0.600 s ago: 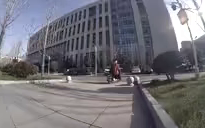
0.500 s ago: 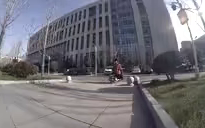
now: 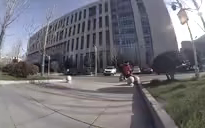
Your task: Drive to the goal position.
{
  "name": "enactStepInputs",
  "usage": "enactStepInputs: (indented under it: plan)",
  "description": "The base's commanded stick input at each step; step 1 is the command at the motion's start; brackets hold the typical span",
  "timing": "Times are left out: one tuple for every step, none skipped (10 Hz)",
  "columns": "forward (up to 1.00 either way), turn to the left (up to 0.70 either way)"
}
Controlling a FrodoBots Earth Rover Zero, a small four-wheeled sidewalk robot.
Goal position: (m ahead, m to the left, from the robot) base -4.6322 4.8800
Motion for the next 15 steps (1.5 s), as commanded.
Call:
enactStepInputs:
  plan:
    - [0.00,0.70]
    - [0.70,0.35]
    - [0.70,0.35]
    - [0.70,0.35]
    - [0.70,0.35]
    - [0.70,0.35]
    - [0.70,0.35]
    - [0.70,0.35]
    - [0.70,0.35]
    - [0.70,0.35]
    - [0.70,0.35]
    - [0.70,0.35]
    - [0.70,0.35]
    - [0.70,0.35]
    - [0.70,0.35]
